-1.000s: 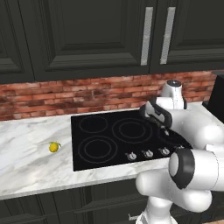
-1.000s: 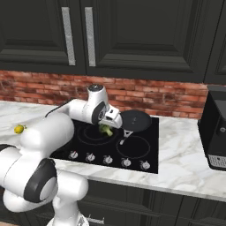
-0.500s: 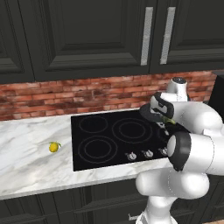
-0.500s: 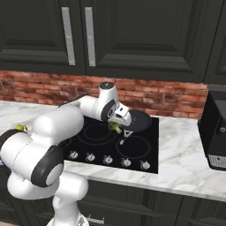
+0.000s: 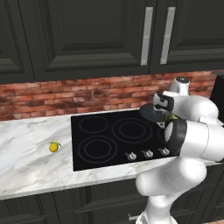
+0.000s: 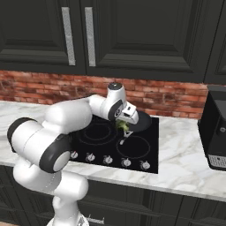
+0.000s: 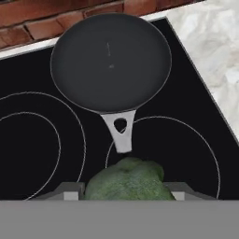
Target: Put the lemon and broccoli in the pan. Then turn on the rear right burner and set the heat to medium.
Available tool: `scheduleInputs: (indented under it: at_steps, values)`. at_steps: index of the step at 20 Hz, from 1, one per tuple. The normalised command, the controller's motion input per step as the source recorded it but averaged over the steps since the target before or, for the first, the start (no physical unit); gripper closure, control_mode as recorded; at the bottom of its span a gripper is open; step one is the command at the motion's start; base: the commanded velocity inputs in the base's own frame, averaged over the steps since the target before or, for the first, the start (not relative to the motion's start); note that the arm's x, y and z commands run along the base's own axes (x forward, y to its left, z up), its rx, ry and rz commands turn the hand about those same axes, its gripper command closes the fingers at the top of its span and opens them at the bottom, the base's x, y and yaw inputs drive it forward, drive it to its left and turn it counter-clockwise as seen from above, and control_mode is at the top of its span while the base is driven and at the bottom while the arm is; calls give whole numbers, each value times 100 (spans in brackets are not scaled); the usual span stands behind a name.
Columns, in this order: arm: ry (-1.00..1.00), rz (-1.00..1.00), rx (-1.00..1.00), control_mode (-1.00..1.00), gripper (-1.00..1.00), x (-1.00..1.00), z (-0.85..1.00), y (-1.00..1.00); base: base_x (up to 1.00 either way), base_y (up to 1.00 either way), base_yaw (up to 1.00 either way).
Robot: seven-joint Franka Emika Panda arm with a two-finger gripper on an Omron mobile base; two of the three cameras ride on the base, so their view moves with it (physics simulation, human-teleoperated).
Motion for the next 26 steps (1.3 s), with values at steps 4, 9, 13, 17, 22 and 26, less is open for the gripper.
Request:
scheduleInputs:
  at_steps: [4,9,13,17,22,26]
  values:
    - [-4,0,0,-100,100,36,-22,-16,0,0,0]
    - [-8,1,0,-100,100,46,-12,-17,0,0,0]
    - [-7,2,0,-100,100,42,0,-8,0,0,0]
    - [-4,0,0,-100,100,36,0,-8,0,0,0]
    - [0,0,0,-100,100,28,-6,-5,0,0,0]
    - [0,0,0,-100,100,20,-16,-1,0,0,0]
